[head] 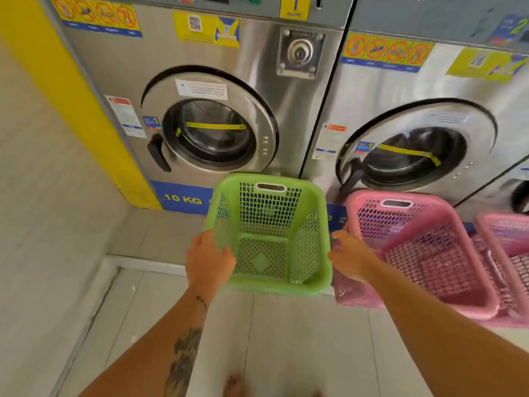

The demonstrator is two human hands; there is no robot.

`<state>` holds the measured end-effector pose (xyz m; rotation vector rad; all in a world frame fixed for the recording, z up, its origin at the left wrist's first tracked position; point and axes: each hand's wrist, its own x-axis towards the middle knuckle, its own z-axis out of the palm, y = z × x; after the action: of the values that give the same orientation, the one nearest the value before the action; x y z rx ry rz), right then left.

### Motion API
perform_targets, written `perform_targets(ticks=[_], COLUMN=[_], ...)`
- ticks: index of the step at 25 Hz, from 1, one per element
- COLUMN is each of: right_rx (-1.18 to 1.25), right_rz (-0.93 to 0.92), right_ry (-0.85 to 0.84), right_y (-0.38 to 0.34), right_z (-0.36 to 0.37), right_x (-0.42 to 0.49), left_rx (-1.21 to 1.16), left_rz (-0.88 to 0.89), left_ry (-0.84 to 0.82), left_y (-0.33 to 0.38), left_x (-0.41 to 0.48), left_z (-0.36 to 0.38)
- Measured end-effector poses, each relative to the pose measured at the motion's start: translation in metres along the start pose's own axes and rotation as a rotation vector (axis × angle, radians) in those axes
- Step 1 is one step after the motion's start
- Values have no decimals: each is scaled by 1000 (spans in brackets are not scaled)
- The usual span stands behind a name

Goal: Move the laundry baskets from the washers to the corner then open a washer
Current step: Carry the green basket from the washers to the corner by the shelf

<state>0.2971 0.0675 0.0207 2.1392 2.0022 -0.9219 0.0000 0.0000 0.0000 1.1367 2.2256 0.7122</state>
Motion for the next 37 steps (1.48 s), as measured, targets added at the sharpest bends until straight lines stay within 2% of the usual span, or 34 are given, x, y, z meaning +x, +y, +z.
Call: perform_targets(ticks=[2,4,7,9,13,18,22,24,27,31,34,37], right_rx=[-5,-56,-112,-160,-288,-464,-558,-586,-642,-632,-571,-473], right_rz=[13,28,-76,-183,-350,-429,-470,-485,-538,-565,-487,-332], right_ry=[-3,-26,29,68,145,228,174,143,162,166,174,156], right_y=[-5,-10,-23,-33,-49,-62,-68,-59,-39,-35,-27,-17], right_z=[11,19,38,47,59,58,57,58,59,63,79,110], right_x=[32,63,118,154,225,270,298,297,285,247,194,132], left_rx=[139,239,262,241,253,229,250,166,-112,-251,-198,-128], left_rz=[-103,-197,-330,-354,-347,-265,-125,-191,-409,-478,-411,-373], left_ry=[40,-8,-19,24,122,142,227,366,537,454,393,326], left_y=[-10,-21,-46,-56,-66,-83,-100,-106,-100,-114,-143,-167], left_x=[11,11,25,33,43,44,49,43,25,-4,-22,-28], left_z=[32,70,127,152,173,156,145,147,157,165,136,92])
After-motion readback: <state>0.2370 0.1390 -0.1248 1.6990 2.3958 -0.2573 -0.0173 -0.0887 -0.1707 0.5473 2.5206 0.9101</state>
